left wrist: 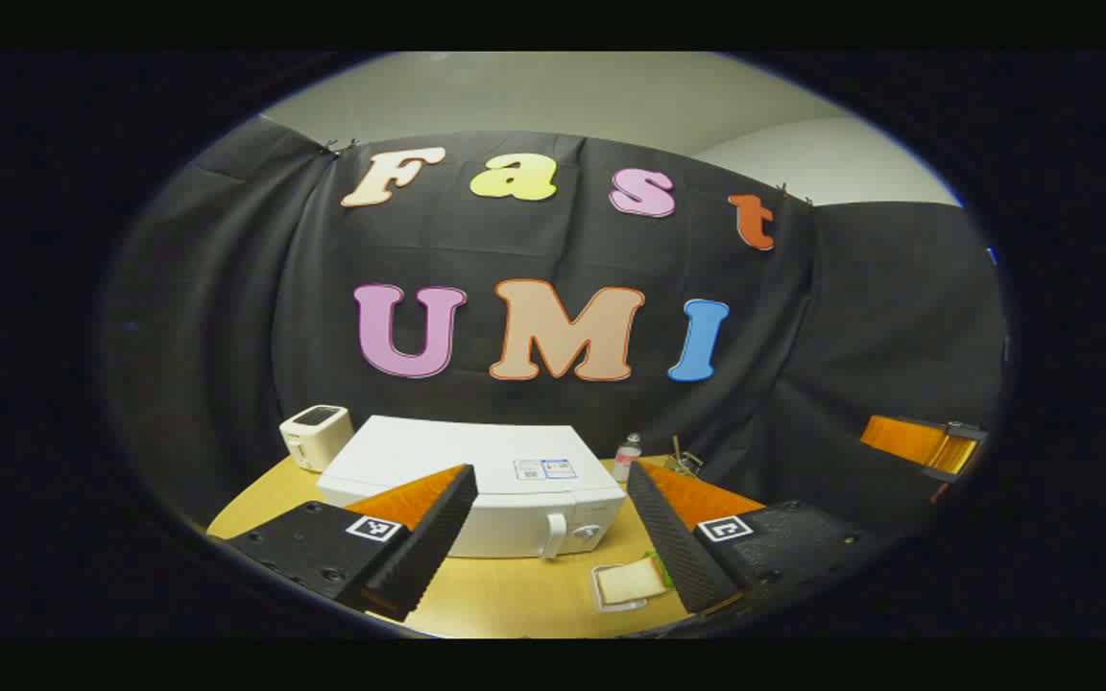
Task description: Open the microwave oven with the left hand, put the food in, and close the microwave oven.
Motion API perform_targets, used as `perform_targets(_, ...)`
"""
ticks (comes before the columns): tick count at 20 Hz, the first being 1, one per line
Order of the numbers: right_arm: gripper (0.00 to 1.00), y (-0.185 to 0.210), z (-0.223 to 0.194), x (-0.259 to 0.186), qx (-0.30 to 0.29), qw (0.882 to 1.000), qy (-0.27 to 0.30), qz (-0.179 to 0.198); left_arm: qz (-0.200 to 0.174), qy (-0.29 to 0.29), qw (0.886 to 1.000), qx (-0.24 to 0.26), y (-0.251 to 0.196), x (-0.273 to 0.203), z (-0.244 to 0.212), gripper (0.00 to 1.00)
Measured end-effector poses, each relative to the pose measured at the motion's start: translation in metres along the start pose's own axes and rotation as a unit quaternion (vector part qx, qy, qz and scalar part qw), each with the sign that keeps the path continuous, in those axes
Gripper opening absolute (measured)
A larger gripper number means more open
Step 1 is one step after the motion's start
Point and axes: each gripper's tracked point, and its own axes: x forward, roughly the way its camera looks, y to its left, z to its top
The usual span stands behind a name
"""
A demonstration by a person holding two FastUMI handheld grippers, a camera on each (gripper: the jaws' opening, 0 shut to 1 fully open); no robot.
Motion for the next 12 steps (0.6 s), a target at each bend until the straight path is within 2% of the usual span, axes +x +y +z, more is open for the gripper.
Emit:
perform_targets(2,0.91,-0.001,0.005,0.0,-0.011,1.0,-0.004,-0.001,0.005,-0.003,1.0,0.002,0.001,0.0,0.003,0.96)
perform_targets(3,0.97,-0.002,0.006,0.001,-0.016,1.0,-0.004,-0.001,0.006,-0.003,1.0,0.003,0.002,0.0,0.003,0.93)
perform_targets(12,0.97,-0.007,0.003,0.011,-0.072,0.997,0.003,-0.014,0.027,-0.003,0.999,0.017,0.021,0.005,0.007,0.96)
